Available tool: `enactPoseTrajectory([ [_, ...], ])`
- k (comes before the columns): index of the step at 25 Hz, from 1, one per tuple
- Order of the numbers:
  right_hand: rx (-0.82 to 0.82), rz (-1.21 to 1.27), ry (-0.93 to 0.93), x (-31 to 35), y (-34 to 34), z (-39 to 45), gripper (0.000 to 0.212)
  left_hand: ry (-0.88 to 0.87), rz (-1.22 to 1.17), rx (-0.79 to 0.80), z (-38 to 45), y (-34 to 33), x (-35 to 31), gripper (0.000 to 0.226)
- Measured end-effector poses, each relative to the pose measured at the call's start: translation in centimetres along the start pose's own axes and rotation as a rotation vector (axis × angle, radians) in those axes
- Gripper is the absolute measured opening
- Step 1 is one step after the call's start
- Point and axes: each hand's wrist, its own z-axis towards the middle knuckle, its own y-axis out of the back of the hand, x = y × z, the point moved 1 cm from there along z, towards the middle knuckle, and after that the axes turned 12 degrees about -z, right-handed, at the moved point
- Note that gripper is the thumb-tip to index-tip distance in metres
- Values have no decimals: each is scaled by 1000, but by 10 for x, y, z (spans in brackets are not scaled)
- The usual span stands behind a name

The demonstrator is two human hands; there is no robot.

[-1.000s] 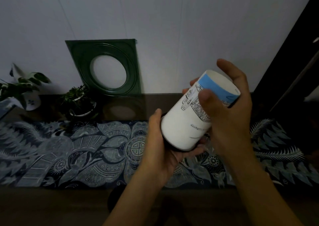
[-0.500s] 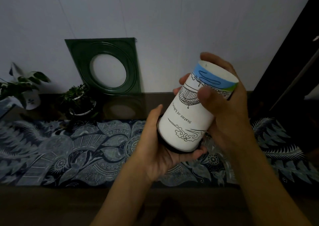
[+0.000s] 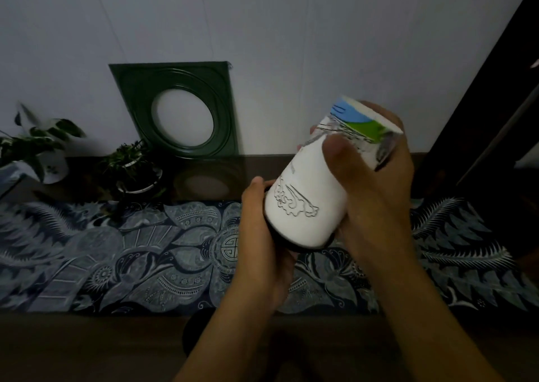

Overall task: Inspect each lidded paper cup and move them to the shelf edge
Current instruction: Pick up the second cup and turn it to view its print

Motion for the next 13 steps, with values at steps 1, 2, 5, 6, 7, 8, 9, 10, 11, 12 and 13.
enactPoseTrajectory([
  [1,78,6,1,2,2,2,73,111,-61,17,1,0,-3,54],
  [2,140,11,-4,4,4,3,78,206,-99,39,1,0,-6,56],
  [5,146,-9,23,4,6,5,75,262,-120,59,3,0,-8,56],
  [6,76,-24,30,3,4,4,68,216,-104,64,4,0,-6,56],
  [7,-2,-30,35,2,2,3,61,151,-74,63,4,-4,-4,55],
  [8,-80,-32,39,2,0,0,58,66,-26,43,3,-6,-2,52],
  [9,-148,-32,45,2,-3,-2,57,-25,37,16,3,-8,0,48],
  [10,-207,-29,49,1,-5,-4,57,-116,110,-7,4,-8,4,43],
  [11,-249,-19,48,1,-7,-6,56,-195,182,-23,4,-8,7,41],
  [12,-260,-10,50,2,-8,-6,56,-249,220,-38,4,-7,10,39],
  [13,-239,-18,60,2,-8,-6,56,-242,197,-44,2,-8,10,39],
])
